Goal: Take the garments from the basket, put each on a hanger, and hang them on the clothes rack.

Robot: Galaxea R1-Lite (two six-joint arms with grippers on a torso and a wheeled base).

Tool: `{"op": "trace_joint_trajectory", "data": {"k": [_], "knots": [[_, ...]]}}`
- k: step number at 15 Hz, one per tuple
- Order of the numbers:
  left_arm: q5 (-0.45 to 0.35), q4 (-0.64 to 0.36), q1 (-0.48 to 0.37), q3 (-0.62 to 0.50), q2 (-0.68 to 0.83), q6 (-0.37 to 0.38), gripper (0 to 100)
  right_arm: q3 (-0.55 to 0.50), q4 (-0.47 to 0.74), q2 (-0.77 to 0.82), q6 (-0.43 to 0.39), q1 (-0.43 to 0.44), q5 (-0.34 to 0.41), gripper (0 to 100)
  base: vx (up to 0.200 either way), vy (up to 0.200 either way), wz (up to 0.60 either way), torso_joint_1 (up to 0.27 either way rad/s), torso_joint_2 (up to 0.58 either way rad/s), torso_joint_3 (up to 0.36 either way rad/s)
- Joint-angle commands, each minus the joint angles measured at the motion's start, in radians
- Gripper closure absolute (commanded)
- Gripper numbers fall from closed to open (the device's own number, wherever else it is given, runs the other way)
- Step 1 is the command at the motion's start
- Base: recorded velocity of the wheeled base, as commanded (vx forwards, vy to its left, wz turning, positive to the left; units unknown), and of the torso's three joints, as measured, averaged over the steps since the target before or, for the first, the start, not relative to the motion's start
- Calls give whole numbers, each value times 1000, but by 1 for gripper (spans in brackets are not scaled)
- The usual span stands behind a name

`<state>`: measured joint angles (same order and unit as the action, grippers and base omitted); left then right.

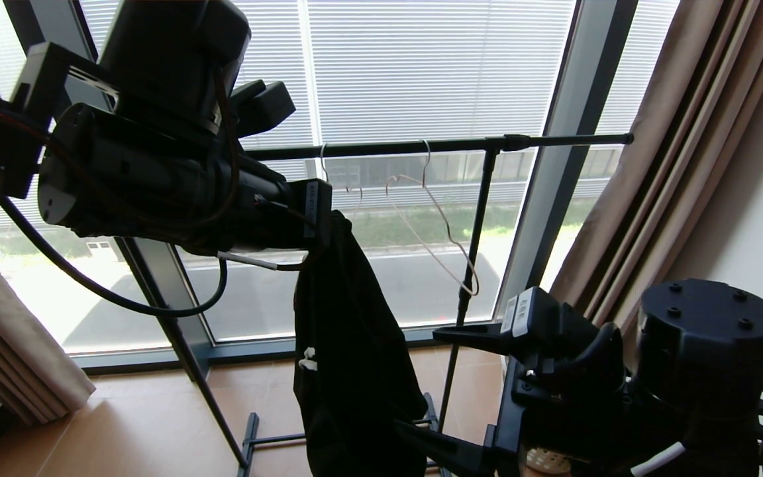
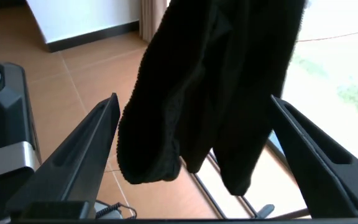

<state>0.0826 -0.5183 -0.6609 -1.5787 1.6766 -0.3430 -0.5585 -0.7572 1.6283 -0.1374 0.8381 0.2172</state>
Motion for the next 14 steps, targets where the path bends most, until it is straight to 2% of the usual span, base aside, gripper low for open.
{"op": "trace_joint_trajectory", "data": {"k": [1,4,11,12,14], "knots": [[0,0,-2,0,-3,1,100,-1,-2,61,1,9,-1,0,0,0,0,0,0,0],[0,-2,-5,0,-9,1,100,-4,-1,100,-1,9,-7,0,0,0,0,0,0,0],[-1,0,-11,20,-20,7,100,-26,-7,194,2,1,-73,0,0,0,0,0,0,0],[-1,0,-11,20,-20,7,100,-26,-7,194,2,1,-73,100,0,0,0,0,0,0],[-1,-2,-11,20,-28,9,100,-26,-7,193,4,-27,-70,100,0,0,0,0,0,0]]}}
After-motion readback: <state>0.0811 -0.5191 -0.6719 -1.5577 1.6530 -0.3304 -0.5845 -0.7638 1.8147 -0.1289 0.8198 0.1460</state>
